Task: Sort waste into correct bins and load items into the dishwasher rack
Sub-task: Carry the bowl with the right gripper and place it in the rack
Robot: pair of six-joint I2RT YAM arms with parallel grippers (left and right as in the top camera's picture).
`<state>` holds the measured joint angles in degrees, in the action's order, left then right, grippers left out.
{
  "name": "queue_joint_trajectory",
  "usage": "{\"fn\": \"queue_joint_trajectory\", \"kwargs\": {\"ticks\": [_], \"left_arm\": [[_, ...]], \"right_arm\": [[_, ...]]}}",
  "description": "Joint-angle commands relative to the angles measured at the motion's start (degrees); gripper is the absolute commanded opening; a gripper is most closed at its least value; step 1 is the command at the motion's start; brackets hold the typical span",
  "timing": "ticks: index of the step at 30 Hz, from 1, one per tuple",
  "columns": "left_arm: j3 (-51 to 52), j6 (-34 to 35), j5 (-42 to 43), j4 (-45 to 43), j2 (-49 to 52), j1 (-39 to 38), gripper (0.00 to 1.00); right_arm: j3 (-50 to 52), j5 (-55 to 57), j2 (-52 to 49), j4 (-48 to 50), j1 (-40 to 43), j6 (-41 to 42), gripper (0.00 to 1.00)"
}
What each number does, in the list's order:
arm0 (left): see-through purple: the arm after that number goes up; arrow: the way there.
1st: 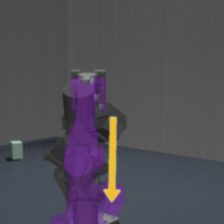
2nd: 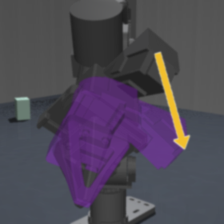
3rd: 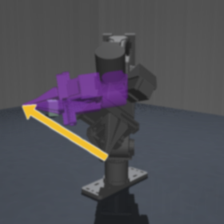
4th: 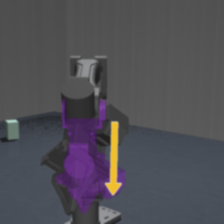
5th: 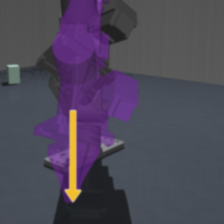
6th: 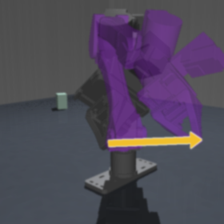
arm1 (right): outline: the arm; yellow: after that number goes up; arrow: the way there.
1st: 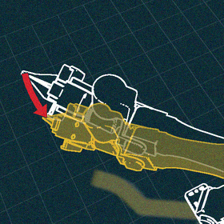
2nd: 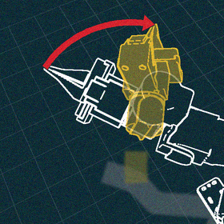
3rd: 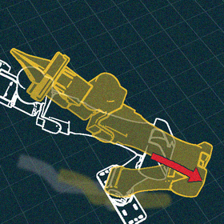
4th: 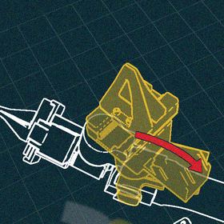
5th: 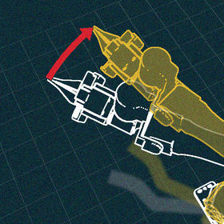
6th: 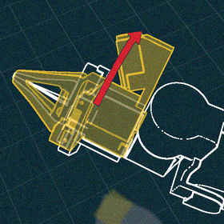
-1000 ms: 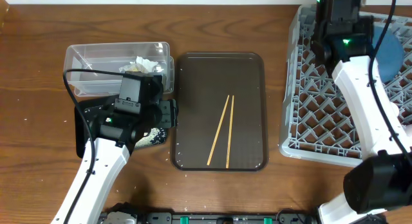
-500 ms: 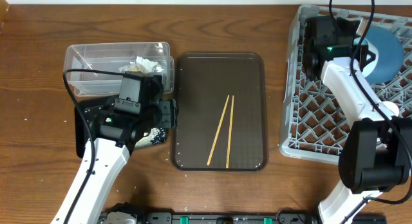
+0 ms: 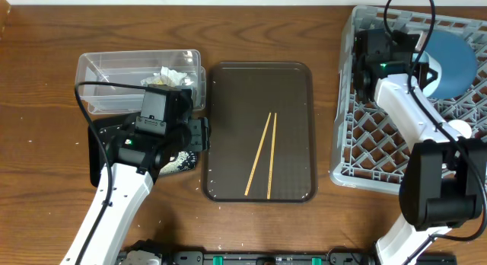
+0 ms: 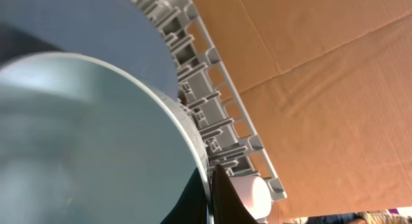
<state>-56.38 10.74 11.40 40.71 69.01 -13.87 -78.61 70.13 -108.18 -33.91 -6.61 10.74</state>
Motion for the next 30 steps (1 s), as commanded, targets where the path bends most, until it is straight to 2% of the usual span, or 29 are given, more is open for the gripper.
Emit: {"fn": "queue_joint_trajectory", "kwargs": {"ticks": [1,8,16,22,30], "left_arm": [[-0.42,0.57,-0.07,0.63,-0.17,0.35,0.64],[-0.42,0.57,-0.07,0.83,-0.17,0.35,0.64],[-0.42,0.57,-0.07,0.83,-0.17,0.35,0.64],[-0.42,0.57,-0.07,0.85,-0.17,0.35,0.64],[-0.42,0.57,-0.07,0.85,-0.17,0.35,0.64]], "right_arm": [[1.49,-7.87,-0.70,-0.09,-1.33,-1.20,0.01],[1.49,-9.99,-0.70,-0.26,-2.25,-7.08,0.03],[1.46,12.48,-0.68,6.73,-2.05,-9.18,0.01],[1.49,7.02,-0.70,9.25,-2.05,-13.44,0.01],[1.51,6.73,-0.70,9.53,-1.86,-13.64,0.01]]}}
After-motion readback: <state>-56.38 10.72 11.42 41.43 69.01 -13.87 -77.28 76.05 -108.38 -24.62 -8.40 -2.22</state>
